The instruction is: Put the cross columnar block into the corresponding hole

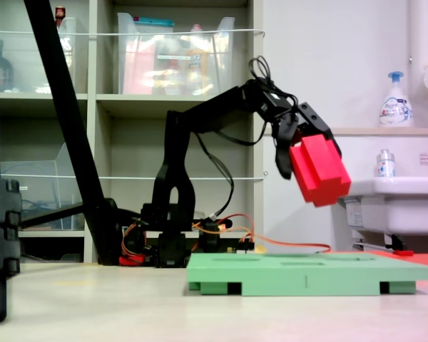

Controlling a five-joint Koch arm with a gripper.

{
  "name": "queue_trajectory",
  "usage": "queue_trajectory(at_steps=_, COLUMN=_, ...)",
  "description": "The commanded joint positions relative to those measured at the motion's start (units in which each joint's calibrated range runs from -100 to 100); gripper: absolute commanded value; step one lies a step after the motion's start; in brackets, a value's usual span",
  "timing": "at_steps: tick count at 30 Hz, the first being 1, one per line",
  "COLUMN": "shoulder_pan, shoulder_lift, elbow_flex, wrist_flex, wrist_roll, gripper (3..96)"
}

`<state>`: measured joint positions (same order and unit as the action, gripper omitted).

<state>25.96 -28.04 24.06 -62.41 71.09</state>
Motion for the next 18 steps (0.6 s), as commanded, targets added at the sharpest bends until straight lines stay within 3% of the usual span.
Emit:
queue_trajectory(at_steps=1, shoulder_pan=0.8, shoulder_lift=-0.7, elbow_flex=6.2, wrist_flex=6.4, wrist_roll=1.2, gripper=43.0)
queue_trajectory(at_steps=18, shoulder_pan=1.4, shoulder_lift=6.4, elbow_flex=6.2, wrist_flex=9.0, wrist_roll=6.2, gripper=43.0)
